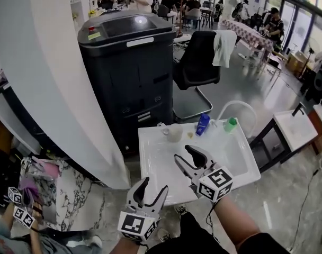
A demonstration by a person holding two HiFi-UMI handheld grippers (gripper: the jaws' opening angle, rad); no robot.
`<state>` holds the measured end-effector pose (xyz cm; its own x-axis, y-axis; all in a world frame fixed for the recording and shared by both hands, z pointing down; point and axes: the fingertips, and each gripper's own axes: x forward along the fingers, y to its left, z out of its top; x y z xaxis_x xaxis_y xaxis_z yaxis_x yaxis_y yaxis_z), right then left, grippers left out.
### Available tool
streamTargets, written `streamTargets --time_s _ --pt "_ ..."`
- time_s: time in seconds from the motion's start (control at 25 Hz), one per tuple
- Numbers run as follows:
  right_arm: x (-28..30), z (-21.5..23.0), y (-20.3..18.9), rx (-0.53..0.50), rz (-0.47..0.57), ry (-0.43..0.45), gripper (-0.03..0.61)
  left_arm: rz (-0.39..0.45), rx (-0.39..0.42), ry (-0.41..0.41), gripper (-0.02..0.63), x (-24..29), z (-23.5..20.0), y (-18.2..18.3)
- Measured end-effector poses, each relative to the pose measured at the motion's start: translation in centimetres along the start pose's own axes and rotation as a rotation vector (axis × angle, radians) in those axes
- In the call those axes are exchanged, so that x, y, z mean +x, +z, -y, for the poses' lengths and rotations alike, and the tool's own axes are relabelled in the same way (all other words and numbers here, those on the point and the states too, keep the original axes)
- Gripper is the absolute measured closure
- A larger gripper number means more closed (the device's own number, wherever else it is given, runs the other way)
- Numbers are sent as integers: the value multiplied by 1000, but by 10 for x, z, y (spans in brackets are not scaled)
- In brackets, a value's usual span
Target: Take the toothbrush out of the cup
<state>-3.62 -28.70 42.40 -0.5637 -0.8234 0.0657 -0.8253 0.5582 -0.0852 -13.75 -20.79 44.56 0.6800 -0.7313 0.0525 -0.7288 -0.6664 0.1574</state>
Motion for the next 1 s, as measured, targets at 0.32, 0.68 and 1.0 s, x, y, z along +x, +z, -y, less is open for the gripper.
streamTargets --time_s 0.32,0.68,1.0 --pt "42 28 -14 -21 -55 51 370 -22 16 30 350 27 -11 -2" --pt "89 68 -39 -42 -118 93 370 -43 -5 71 350 70 -31 -9" --pt "124 102 -72 -76 -205 119 370 -67 -26 100 350 101 -46 -21"
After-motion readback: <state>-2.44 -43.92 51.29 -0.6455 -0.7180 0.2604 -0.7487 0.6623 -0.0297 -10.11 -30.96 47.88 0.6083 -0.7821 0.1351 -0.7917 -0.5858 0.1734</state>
